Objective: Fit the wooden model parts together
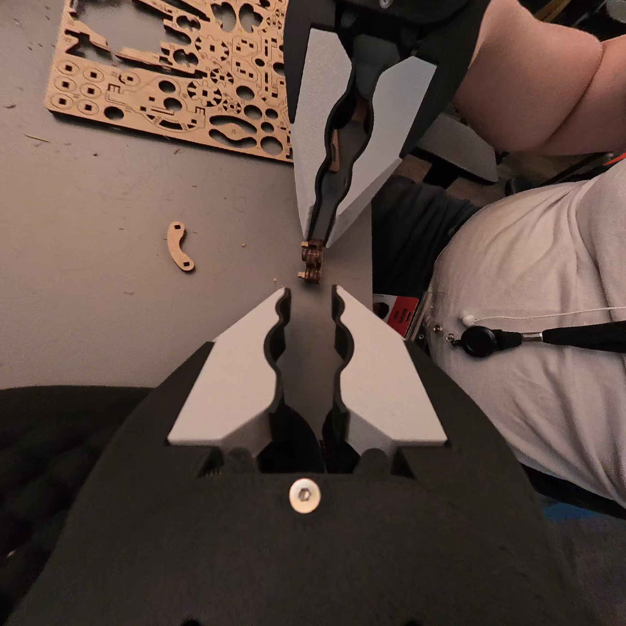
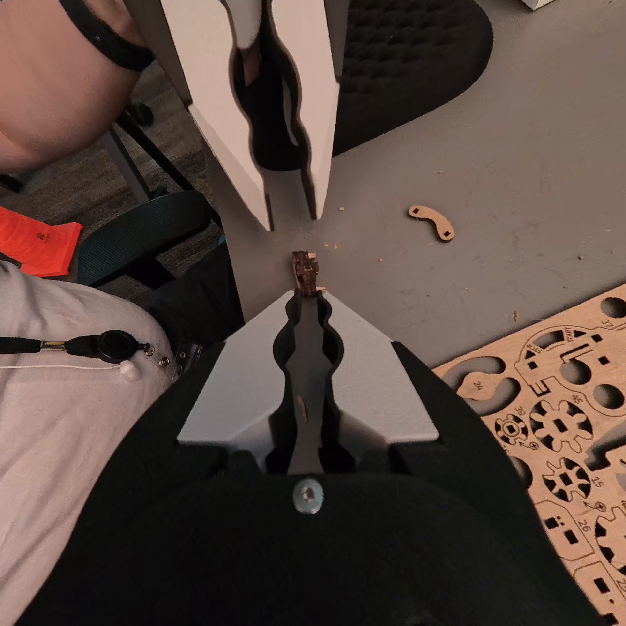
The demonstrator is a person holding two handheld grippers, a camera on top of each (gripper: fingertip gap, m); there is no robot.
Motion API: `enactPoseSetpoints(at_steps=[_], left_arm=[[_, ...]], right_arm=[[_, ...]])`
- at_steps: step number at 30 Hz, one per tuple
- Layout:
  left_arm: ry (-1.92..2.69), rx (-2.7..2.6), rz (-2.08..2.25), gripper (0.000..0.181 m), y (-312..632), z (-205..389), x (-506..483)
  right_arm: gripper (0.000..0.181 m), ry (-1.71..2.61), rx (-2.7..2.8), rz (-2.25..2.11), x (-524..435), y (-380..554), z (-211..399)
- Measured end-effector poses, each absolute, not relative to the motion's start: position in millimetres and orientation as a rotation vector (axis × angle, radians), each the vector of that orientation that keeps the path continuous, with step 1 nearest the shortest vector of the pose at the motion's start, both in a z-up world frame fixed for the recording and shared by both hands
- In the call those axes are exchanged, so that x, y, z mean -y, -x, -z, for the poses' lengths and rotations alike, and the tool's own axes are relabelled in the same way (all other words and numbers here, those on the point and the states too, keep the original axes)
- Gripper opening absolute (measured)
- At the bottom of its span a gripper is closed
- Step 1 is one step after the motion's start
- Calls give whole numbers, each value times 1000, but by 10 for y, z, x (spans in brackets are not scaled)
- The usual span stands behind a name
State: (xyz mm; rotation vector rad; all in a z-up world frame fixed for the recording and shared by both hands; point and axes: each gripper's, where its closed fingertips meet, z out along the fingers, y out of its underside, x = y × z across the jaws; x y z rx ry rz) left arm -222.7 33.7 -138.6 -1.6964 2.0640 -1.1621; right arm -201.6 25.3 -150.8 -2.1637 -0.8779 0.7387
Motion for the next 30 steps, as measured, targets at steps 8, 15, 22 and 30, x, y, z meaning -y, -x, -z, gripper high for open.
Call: enactPoseSetpoints(at_steps=[8,15,22,30], left_arm=[[1527,-2159,829,34,2209,1531,-350],[1467,-2179,813,37,2107,1582,-294],[1418,-2189,787,23,2118,1582,-279],[1377,-2213,788,25,2110,1577,-257]], right_arm=[[7,2134,910,-680,-245,2022,1512],[7,2112,946,-616,-247,2015,1514],[7,2093,985,-564,-247,2022,1520],[7,2087,1005,-536,-242,2024,1539]])
